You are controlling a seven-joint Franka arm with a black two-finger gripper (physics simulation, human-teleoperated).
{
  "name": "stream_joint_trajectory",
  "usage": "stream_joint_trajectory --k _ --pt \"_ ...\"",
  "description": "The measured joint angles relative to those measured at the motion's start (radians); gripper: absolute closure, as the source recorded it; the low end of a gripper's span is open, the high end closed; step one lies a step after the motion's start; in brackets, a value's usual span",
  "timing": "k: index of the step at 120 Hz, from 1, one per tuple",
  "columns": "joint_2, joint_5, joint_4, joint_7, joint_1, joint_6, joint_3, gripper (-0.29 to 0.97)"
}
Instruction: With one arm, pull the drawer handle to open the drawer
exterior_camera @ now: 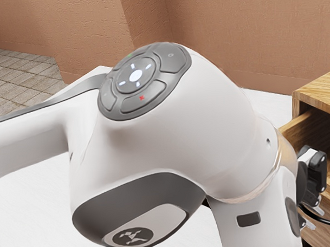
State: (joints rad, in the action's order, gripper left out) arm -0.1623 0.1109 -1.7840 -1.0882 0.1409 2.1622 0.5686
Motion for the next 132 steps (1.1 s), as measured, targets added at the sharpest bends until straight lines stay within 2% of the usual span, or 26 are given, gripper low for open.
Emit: stream_joint_trajectory --k 22,132 --pt "-0.068 -0.022 -0.058 0.003 0.003 0.001 -0.017 0.67" --pt "-0.253 -0.119 -0.224 0.01 0.019 0.005 -0.016 0.65"
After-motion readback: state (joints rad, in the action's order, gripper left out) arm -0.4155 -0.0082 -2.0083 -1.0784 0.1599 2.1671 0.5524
